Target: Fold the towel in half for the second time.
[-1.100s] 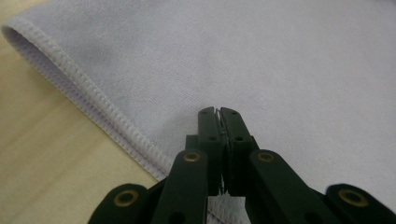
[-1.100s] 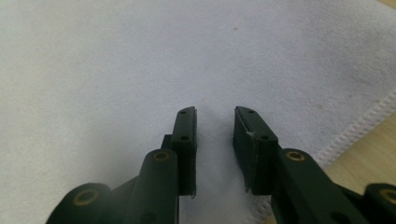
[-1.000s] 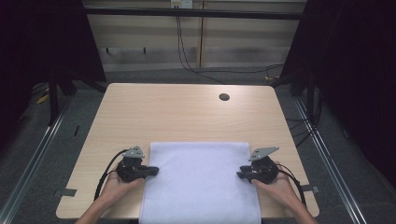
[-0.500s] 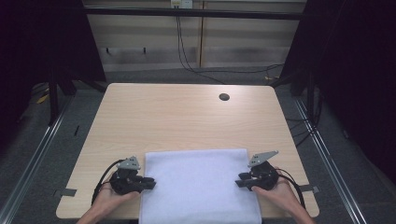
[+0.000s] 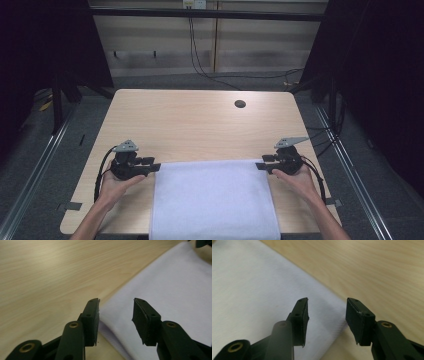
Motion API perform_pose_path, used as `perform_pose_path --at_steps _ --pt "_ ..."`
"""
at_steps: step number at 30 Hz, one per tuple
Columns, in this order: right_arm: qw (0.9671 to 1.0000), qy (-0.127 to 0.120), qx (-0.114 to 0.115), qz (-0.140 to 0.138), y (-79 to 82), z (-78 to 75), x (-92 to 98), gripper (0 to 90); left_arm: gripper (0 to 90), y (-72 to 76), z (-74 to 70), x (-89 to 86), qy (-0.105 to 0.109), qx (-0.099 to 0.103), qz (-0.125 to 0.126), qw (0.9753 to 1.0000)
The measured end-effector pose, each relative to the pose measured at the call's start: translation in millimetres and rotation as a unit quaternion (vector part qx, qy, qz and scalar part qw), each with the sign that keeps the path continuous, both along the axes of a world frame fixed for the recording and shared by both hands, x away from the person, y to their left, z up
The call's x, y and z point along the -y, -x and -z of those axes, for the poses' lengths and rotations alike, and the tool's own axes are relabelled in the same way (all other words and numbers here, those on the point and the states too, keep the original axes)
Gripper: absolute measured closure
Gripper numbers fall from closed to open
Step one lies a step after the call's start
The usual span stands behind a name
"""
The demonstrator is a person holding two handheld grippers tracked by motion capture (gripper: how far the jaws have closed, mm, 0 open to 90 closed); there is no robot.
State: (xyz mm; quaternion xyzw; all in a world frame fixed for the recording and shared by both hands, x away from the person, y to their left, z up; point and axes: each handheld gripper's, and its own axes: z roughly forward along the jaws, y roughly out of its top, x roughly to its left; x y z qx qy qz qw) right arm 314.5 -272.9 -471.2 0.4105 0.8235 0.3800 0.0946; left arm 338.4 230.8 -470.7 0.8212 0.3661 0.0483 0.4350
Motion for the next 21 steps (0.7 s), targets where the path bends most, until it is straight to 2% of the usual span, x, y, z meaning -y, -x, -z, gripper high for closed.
perform_pose_path --at_steps 1,3,9,13,18,19,21 --pt "1.0 -0.002 -0.001 0.002 -3.5 0.8 0.4 51.9 55.5 -3.1 2.5 0.0 0.005 -0.009 0.002 0.9999" --pt "1.0 -0.002 0.004 0.004 -7.7 1.1 -0.8 51.8 54.1 -6.2 5.2 0.8 -0.003 -0.009 0.002 1.0" --pt "0.9999 0.004 -0.011 -0.012 -18.7 3.2 -5.4 51.2 50.2 -13.1 11.9 4.8 -0.003 -0.014 0.013 0.9998" --pt "0.9998 0.0 -0.02 -0.005 -25.5 7.4 -4.8 51.1 47.5 -19.0 17.3 4.1 -0.004 -0.022 0.006 0.9997" --pt "0.9991 0.019 -0.037 -0.008 -29.6 19.2 -8.0 52.6 44.6 -22.5 20.8 4.3 -0.003 -0.024 0.011 0.9996" --pt "0.9987 0.023 -0.043 -0.011 -30.1 21.9 -9.6 53.9 44.3 -23.3 20.7 4.9 -0.007 -0.026 0.015 0.9995" --pt "0.9987 0.03 -0.04 -0.008 -30.6 24.2 -11.0 55.1 42.3 -25.3 19.9 10.5 -0.024 -0.022 0.024 0.9992"
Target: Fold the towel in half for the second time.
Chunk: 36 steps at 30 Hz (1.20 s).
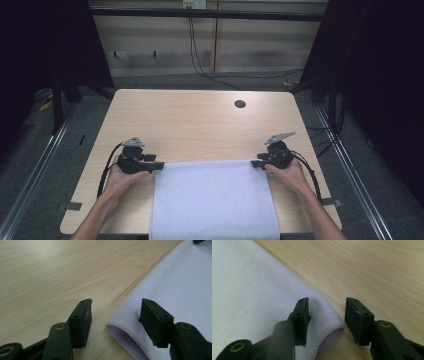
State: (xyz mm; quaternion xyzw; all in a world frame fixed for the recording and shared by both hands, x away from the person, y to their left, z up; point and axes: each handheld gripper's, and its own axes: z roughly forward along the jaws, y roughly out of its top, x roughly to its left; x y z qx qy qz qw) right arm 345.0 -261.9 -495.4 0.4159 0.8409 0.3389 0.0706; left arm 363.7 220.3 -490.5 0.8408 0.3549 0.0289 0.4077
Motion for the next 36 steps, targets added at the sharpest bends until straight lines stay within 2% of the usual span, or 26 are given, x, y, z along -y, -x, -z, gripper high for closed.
perform_pose_path --at_steps 3,5,6,7,10,13,14,15,17,18,19,23,27,31,33,34,35,36 --pt "1.0 0.003 -0.001 -0.003 0.0 -0.4 -1.8 61.8 41.9 0.6 0.8 7.7 -0.006 0.009 0.003 0.9999" --pt "0.9999 0.001 -0.004 -0.011 1.0 -0.6 -2.0 68.7 41.1 1.5 3.6 10.9 -0.024 0.004 0.012 0.9996" --pt "0.9999 0.002 -0.009 -0.009 1.6 -1.2 -1.7 72.3 41.2 1.6 5.2 12.6 -0.032 0.005 0.008 0.9994" --pt "0.9998 -0.01 -0.013 -0.012 1.1 -0.1 -1.0 75.4 41.3 1.4 5.8 13.0 -0.032 0.004 0.01 0.9994" --pt "0.9996 -0.014 -0.017 -0.014 2.2 0.4 0.1 80.9 41.9 1.6 7.0 12.6 -0.038 0.0 0.012 0.9992" --pt "0.9996 -0.015 -0.018 -0.015 5.8 -0.6 -0.2 84.1 43.5 3.6 7.3 9.5 -0.033 -0.002 0.012 0.9994" --pt "0.9996 -0.017 -0.019 -0.015 6.8 -1.2 0.2 84.5 45.7 4.9 7.0 8.3 -0.032 -0.004 0.019 0.9993" --pt "0.9996 -0.016 -0.02 -0.014 7.6 -1.6 0.8 84.7 51.5 6.7 6.7 7.3 -0.031 -0.007 0.025 0.9992" --pt "0.9995 -0.019 -0.023 -0.013 8.6 -2.0 3.1 85.0 65.2 11.5 5.7 5.3 -0.029 -0.027 0.045 0.9982" --pt "0.9992 -0.029 -0.025 -0.012 9.4 -1.9 4.6 85.3 75.3 14.6 5.8 4.1 -0.03 -0.028 0.055 0.9976" --pt "0.999 -0.032 -0.026 -0.014 9.9 -2.3 5.8 85.3 80.3 16.8 6.5 3.5 -0.028 -0.024 0.054 0.9978" --pt "0.9986 -0.043 -0.027 -0.018 11.3 -6.3 7.5 85.5 83.8 16.3 4.9 1.5 -0.015 -0.038 0.06 0.9974" --pt "0.998 -0.061 -0.007 -0.017 9.0 -20.6 11.4 85.8 83.8 11.7 -4.2 -1.3 0.005 -0.023 0.041 0.9989" --pt "0.9966 -0.081 0.014 -0.005 4.7 -36.6 15.6 85.8 83.9 3.7 -23.3 -2.5 0.034 -0.003 0.016 0.9993" --pt "0.9958 -0.089 0.023 -0.001 1.9 -43.5 16.6 85.9 84.0 -0.1 -32.4 -1.0 0.031 0.013 0.013 0.9993" --pt "0.9958 -0.089 0.023 -0.001 1.9 -43.5 16.6 85.9 84.0 -0.1 -32.4 -1.0 0.031 0.013 0.013 0.9993" --pt "0.9953 -0.091 0.034 0.002 -1.6 -53.0 17.2 85.9 84.0 -3.4 -35.0 0.9 0.029 0.02 0.013 0.9993" --pt "0.9953 -0.09 0.037 0.001 -2.6 -55.7 17.5 85.9 83.9 -5.2 -36.1 1.0 0.033 0.022 0.012 0.9991"
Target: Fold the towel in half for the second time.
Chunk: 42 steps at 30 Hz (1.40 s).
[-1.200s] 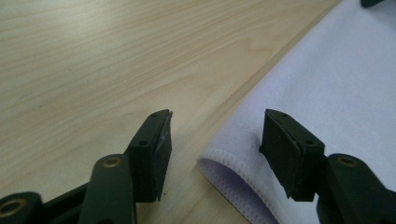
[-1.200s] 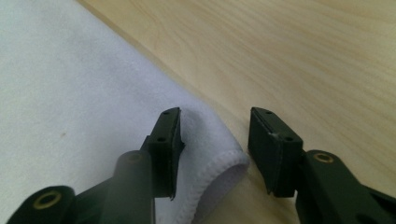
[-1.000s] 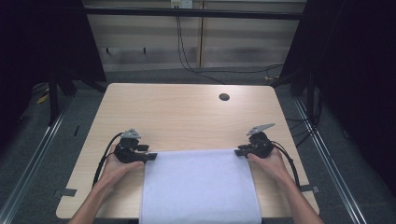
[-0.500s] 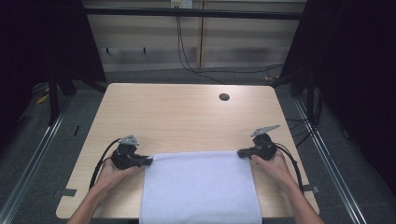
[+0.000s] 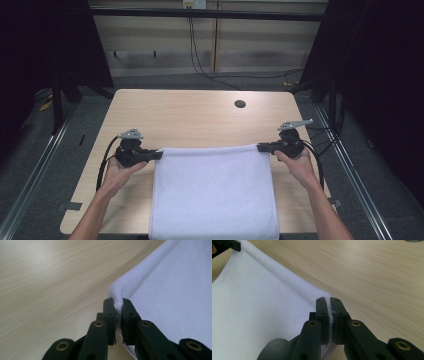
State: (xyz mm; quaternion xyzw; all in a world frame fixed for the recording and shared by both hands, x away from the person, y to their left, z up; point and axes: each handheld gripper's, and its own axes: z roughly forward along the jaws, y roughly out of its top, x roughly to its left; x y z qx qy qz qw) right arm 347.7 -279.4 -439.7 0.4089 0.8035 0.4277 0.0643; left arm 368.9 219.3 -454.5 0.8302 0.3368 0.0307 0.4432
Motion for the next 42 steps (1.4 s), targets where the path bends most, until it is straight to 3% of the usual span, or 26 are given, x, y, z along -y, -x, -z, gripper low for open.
perform_pose_path --at_steps 6,15,21,23,26,27,29,31,33,36,37,41,42 --pt "0.9998 -0.004 0.021 0.007 -11.6 -22.7 4.3 86.0 83.9 -18.2 -18.0 0.1 0.013 0.006 -0.009 0.9999" --pt "0.9986 -0.006 0.045 0.026 -33.5 -46.0 5.4 86.0 83.9 -37.8 -53.8 7.7 -0.004 0.04 -0.019 0.999" --pt "0.998 0.005 0.046 0.043 -48.3 -58.0 7.8 86.1 84.0 -51.6 -62.9 8.0 0.03 0.049 -0.046 0.9973" --pt "0.9974 0.005 0.053 0.048 -53.5 -63.8 7.5 86.1 84.0 -56.9 -62.1 13.0 0.028 0.049 -0.055 0.9969" --pt "0.996 -0.001 0.062 0.063 -59.2 -71.8 8.7 86.2 84.0 -59.4 -64.5 14.6 0.046 0.056 -0.062 0.9955" --pt "0.9954 -0.003 0.067 0.069 -60.0 -73.7 9.2 86.3 84.0 -59.7 -66.2 14.3 0.043 0.059 -0.066 0.9951" --pt "0.9949 -0.007 0.073 0.07 -61.4 -77.4 10.3 86.3 84.1 -57.9 -73.3 10.8 0.043 0.07 -0.065 0.9945" --pt "0.994 -0.015 0.083 0.069 -60.5 -81.1 10.6 86.3 84.0 -53.1 -79.6 8.9 0.057 0.079 -0.06 0.9934" --pt "0.9933 -0.026 0.093 0.064 -56.2 -84.7 10.4 86.3 84.0 -46.0 -84.2 8.6 0.053 0.089 -0.046 0.9936" --pt "0.9944 -0.01 0.095 0.044 -45.2 -85.1 6.7 86.2 83.9 -37.2 -84.7 9.1 0.044 0.093 -0.033 0.9941" --pt "0.9946 -0.003 0.098 0.036 -38.3 -83.8 5.6 86.2 83.9 -26.2 -82.9 9.6 0.035 0.097 -0.024 0.9944" --pt "0.9945 -0.011 0.103 0.014 -14.8 -77.5 10.3 86.2 83.8 -3.5 -78.7 5.2 0.039 0.101 -0.005 0.9941" --pt "0.9945 -0.011 0.103 0.014 -14.8 -77.5 10.3 86.2 83.9 -3.5 -78.7 5.2 0.039 0.101 -0.005 0.9941"
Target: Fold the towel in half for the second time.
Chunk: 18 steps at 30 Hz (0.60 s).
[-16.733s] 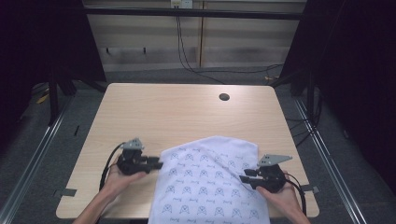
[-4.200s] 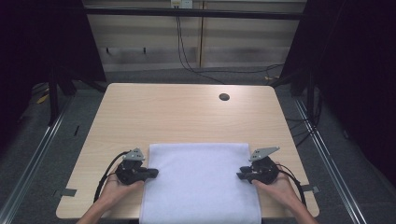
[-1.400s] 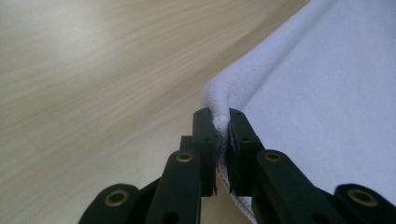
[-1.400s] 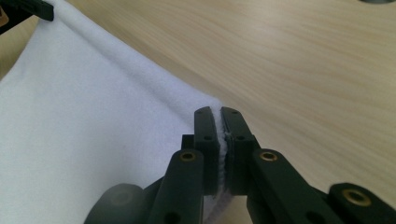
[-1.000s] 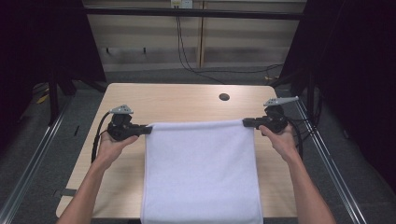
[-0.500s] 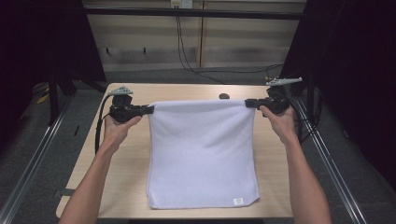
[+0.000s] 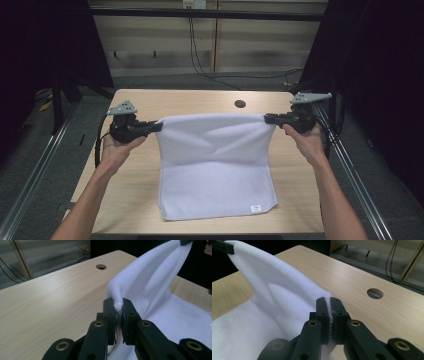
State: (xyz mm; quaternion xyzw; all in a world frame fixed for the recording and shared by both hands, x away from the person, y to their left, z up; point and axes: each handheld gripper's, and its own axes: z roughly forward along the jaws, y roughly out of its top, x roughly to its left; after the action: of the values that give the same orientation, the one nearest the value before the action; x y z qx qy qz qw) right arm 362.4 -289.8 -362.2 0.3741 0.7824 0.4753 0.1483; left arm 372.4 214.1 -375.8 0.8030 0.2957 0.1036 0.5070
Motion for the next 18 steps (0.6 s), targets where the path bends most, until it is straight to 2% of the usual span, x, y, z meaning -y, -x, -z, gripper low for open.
perform_pose_path --at_steps 1,2,4,5,7,10,11,18 --pt "1.0 -0.002 0.002 -0.007 13.7 3.2 5.4 86.2 83.8 13.5 0.6 -3.9 0.011 0.003 0.008 0.9999" --pt "0.9999 -0.007 0.003 -0.013 20.1 4.5 7.5 86.2 83.8 18.2 0.9 -4.6 0.014 0.0 0.016 0.9998" --pt "0.9998 -0.004 0.005 -0.019 28.8 6.6 10.6 86.2 83.8 31.3 3.4 -4.3 0.004 0.005 0.03 0.9995" --pt "0.9997 -0.01 0.004 -0.021 36.0 8.8 12.6 86.2 83.8 36.6 5.8 -3.7 0.003 0.002 0.034 0.9994" --pt "0.9995 -0.004 0.006 -0.03 48.3 13.7 12.4 86.2 83.7 49.6 15.2 -2.9 -0.001 -0.001 0.041 0.9991" --pt "0.999 0.007 0.001 -0.044 65.8 23.3 10.1 86.1 83.7 56.9 23.7 -4.0 -0.004 -0.006 0.043 0.999" --pt "0.9988 0.008 -0.001 -0.047 73.3 26.8 9.2 86.1 83.7 62.6 31.9 -6.6 0.007 -0.02 0.045 0.9988" --pt "0.9978 0.015 -0.014 -0.063 106.4 44.3 8.6 85.8 83.4 80.5 55.5 -9.7 -0.001 -0.041 0.051 0.9979"
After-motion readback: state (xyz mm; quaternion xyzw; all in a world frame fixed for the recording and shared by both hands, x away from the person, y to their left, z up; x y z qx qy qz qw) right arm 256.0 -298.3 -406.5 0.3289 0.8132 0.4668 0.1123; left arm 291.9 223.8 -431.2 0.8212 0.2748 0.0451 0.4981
